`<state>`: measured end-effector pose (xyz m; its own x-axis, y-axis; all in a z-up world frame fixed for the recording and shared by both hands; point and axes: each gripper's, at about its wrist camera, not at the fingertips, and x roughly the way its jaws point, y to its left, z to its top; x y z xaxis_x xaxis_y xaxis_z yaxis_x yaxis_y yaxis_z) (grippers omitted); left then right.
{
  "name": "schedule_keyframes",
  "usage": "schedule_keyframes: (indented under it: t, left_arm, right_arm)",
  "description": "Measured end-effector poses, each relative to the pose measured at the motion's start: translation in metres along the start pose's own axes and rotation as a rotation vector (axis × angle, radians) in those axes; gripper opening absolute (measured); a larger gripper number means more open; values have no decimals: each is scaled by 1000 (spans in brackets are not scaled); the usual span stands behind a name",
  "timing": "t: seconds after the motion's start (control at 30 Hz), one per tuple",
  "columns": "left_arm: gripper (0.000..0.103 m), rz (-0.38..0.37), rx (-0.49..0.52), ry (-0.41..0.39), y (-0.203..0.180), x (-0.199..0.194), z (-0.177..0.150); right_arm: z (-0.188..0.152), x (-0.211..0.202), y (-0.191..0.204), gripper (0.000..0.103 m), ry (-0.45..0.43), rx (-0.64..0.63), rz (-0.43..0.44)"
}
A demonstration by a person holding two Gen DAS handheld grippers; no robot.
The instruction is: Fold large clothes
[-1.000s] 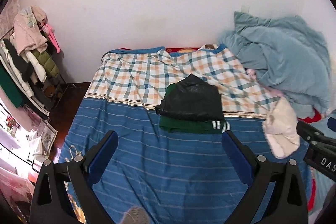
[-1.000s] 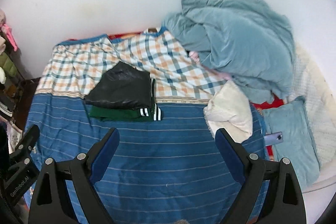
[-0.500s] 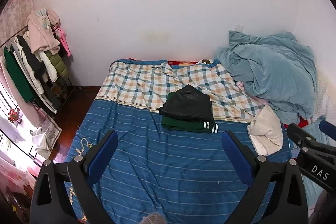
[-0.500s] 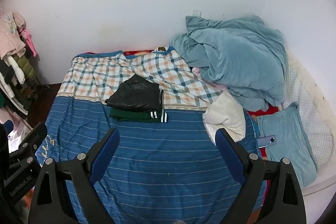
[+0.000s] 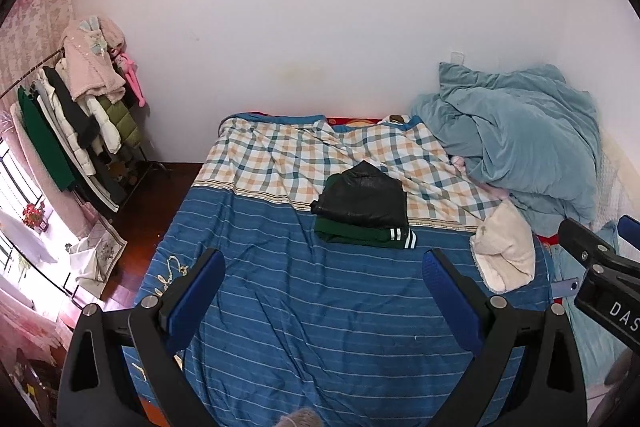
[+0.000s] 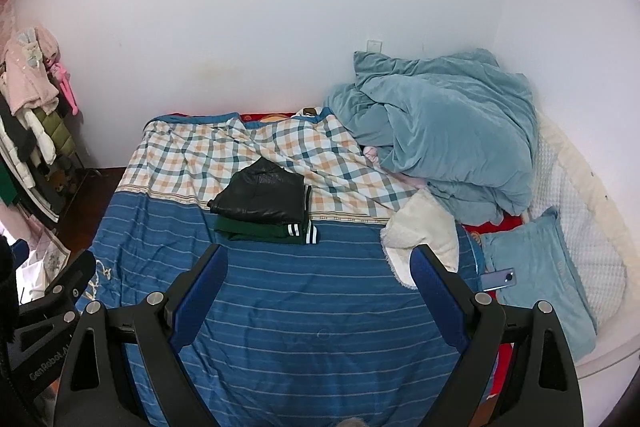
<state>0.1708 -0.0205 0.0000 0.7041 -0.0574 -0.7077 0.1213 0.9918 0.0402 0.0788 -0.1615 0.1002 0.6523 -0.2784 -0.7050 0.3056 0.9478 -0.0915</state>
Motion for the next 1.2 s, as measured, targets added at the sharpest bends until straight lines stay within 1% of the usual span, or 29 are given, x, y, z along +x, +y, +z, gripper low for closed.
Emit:
schedule_keyframes:
  t: [0.1, 0.47, 0.63, 1.2]
  left_arm:
    - [101, 13, 0, -8, -2, -1, 0]
    - [101, 25, -6, -41, 0, -8, 1]
    - [101, 34, -8, -41, 1, -10, 1]
    - [101, 30, -12, -47, 4, -11, 4]
  right_arm:
    - [0, -2, 0, 98, 0, -8, -5]
    - [3, -1, -5, 99, -3, -11, 8]
    - [5, 4, -7, 99, -1, -10, 18]
    - [9, 9, -2, 99, -1, -19, 38]
